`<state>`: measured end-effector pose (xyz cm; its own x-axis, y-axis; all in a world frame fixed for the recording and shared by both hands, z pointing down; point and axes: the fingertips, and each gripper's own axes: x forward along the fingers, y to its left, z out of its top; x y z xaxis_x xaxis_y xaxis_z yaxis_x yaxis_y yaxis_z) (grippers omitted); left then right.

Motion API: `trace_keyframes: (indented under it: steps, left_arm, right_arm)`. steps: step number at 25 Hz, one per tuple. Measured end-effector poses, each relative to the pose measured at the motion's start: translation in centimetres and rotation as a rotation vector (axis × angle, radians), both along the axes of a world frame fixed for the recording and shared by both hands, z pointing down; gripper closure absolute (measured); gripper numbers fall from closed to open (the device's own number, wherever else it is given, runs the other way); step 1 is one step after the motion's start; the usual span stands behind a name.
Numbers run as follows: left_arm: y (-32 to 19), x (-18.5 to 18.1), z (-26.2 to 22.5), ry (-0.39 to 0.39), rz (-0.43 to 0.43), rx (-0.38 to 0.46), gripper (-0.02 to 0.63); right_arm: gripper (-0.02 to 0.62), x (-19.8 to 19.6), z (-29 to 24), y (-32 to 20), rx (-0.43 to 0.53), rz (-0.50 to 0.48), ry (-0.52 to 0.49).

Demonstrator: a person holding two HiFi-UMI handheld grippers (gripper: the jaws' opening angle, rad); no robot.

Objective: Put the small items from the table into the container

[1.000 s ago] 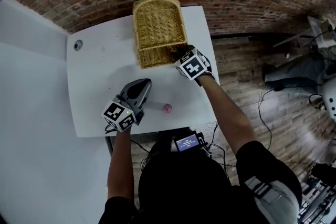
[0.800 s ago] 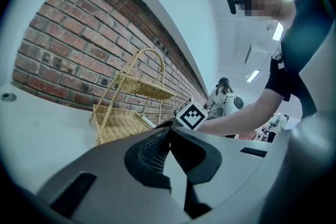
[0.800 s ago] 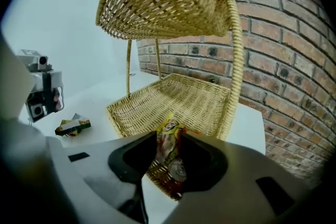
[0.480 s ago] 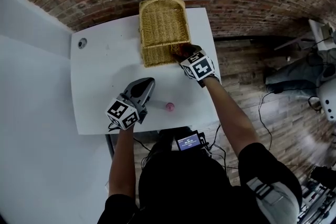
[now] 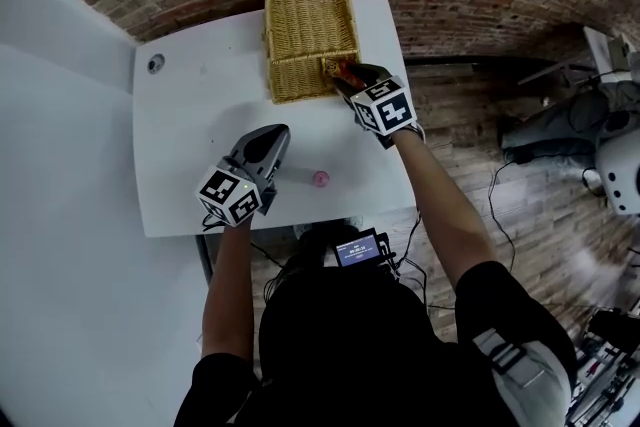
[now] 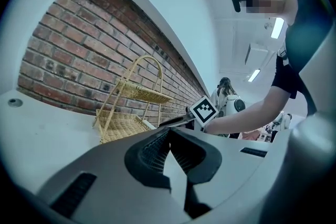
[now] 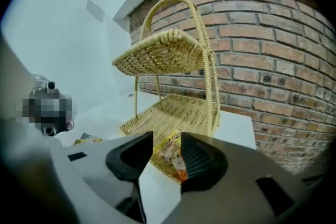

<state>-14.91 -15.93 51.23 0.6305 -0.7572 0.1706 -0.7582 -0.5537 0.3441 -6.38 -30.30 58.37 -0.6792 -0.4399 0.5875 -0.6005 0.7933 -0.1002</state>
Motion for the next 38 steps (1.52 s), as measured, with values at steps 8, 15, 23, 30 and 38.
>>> trace_keyframes:
  steps: [8,15,23,30,38]
  left_arm:
    - [1.3,0.0,-0.6,0.005,0.005,0.021,0.597]
    - [2.3,0.8,-0.9,0.005,0.035,0.025,0.597]
    - [4.0,1.6,-0.6,-0.003,0.064,0.011,0.597]
    - [5.1,2.5,-0.5,0.009,0.082,0.011,0.597]
    - [5.3,2.7,-0.1,-0.014,0.077,0.001,0.597]
  right_arm:
    - [0.561,1.6,-1.6,2.4,0.049,0.045,-0.018]
    - [0.583,2.5,-2.7,5.0,0.030,0.051,-0.046]
    - [0.584,3.0,-3.3,9.4,-0.014,0.016,-0.079]
    - [0.584,3.7,-3.6,12.2,-0.032,0.002,-0.102]
    - [0.584,4.6,-3.2,14.2,-0.051,-0.003,-0.103]
